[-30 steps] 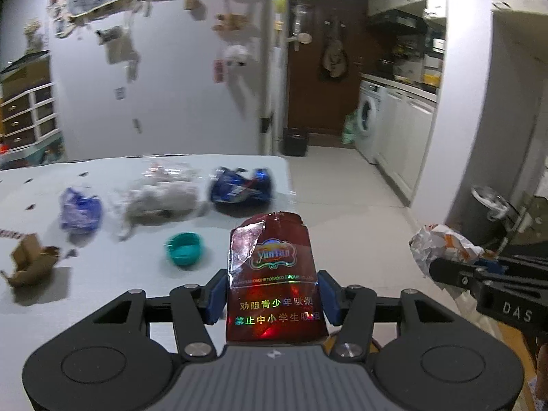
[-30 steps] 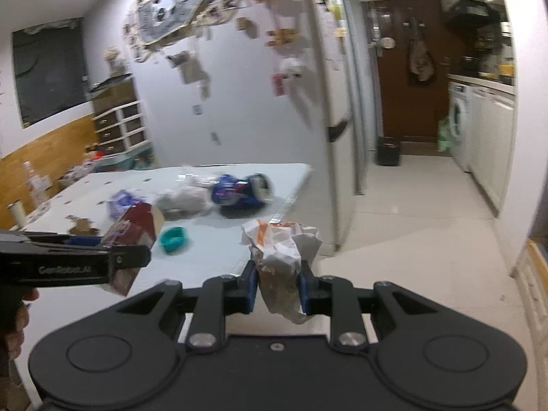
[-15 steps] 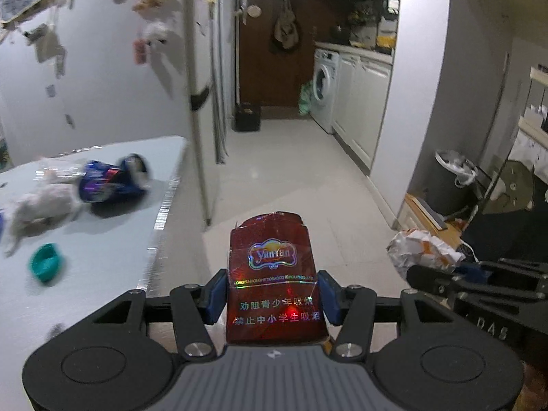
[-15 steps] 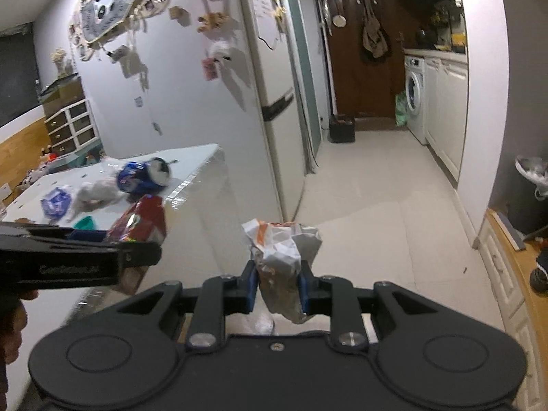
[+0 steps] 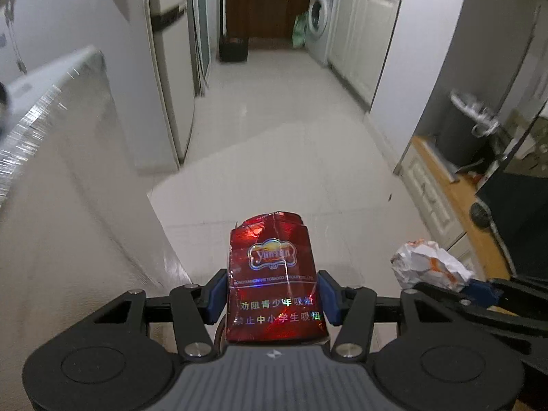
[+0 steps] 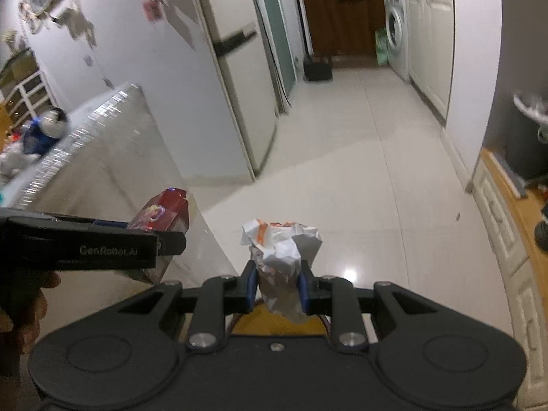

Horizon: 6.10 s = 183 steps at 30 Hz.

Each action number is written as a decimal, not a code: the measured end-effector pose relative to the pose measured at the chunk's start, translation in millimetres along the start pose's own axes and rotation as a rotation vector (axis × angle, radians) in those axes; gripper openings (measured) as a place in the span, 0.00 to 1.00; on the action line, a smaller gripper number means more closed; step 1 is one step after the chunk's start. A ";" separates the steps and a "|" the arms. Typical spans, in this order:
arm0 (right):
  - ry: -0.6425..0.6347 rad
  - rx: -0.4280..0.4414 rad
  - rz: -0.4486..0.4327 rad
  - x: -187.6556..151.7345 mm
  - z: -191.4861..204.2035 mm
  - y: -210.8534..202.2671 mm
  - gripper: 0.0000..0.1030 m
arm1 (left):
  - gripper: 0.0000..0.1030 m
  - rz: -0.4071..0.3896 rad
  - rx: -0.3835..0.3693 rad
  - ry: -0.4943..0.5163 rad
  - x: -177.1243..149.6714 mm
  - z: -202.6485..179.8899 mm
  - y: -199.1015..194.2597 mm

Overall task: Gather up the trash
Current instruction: 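Carry the red pack and white wrapper with both tools over the bin, then open both tools to drop the red pack and white wrapper into the bin, then move both empty tools back toward the table of trash, then grasp the teal bottle cap with the left tool while the right tool grasps the Pepsi can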

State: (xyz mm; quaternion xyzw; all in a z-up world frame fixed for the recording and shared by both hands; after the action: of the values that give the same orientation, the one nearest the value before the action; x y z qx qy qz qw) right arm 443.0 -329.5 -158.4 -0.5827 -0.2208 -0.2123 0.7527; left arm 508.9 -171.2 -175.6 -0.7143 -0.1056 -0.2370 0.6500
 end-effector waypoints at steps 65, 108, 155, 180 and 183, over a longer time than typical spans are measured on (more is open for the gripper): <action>0.193 0.058 0.700 -120.7 -55.5 294.9 0.85 | 0.99 0.548 -0.015 -0.118 -110.7 74.7 234.4; 0.068 -0.029 0.145 -40.7 -43.9 22.5 1.00 | 1.00 0.092 0.053 -0.055 -61.3 34.8 -19.3; -0.250 0.194 -0.311 123.1 250.8 -67.5 1.00 | 1.00 -0.301 0.246 -0.322 -31.7 302.6 -183.0; -0.251 0.273 -0.048 173.0 355.9 76.8 0.67 | 1.00 -0.349 0.023 -0.254 -44.7 295.9 -166.5; -0.282 0.300 -0.045 165.6 358.9 76.2 0.61 | 0.99 -0.349 0.043 -0.248 -45.2 295.5 -165.9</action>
State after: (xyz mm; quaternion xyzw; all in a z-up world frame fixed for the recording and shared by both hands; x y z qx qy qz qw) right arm 591.0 26.2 -41.9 -0.4830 -0.3663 -0.1100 0.7877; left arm 453.2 147.1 -64.0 -0.6947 -0.3117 -0.2540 0.5964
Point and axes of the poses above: each gripper's, at about its wrist camera, not at the fingertips, and y roughly the way its jaws point, z to its left, x to its top, the point moved 8 cm from there along y, roughly the way its jaws point, and after that the axes turned 6 degrees about z, right-handed, at the moved point
